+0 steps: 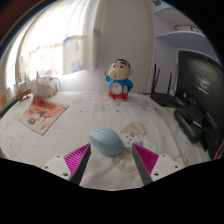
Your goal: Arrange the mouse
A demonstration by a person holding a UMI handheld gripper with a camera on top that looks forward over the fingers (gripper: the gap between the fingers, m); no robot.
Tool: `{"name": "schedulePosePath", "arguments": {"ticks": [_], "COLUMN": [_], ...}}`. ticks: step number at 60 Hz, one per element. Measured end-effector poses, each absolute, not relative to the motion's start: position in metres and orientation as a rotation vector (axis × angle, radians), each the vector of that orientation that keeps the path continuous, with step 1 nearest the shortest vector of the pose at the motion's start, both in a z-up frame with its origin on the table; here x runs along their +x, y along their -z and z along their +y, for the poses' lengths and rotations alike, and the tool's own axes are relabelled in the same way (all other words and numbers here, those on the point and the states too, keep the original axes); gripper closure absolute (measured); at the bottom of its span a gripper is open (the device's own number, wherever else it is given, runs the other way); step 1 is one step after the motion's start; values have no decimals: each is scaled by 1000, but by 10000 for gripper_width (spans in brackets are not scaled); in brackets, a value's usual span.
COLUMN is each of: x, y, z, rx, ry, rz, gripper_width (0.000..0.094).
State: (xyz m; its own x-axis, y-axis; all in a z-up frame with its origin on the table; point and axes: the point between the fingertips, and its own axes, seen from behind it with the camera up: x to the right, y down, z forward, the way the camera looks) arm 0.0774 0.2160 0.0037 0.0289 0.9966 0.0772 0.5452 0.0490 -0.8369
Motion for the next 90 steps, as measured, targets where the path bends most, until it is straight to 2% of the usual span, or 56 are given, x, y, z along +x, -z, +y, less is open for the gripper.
{"name": "schedulePosePath", "arguments": {"ticks": [9,26,29,35,40,43,49,57,62,66,72,79,90], "x": [48,10,8,5,4,4,-3,-21,-43,-61,-83,-91,-79], "y": [10,11,12,15,14,12,-22,-91,-122,-130,-112,-59,6], "z": [220,224,223,214,216,216,209,165,111,62,-12,-84,-111], "rx": [-1584,-1618,-1637,-1660,-1656,-1667,-1620,-1633,-1619,-1607,-1611,-1663,-1665], "ry": [-769,-771,-774,-793,-744,-713,-707,-809,-891,-952,-982,-980,-854], "rz": [-1635,-1599,-1592,-1595,-1605,-1606,-1579,-1514,-1524,-1543,-1585,-1669,-1724], "gripper_width": [86,105,166,402,432,490,532,549,557,557,559,557,498]}}
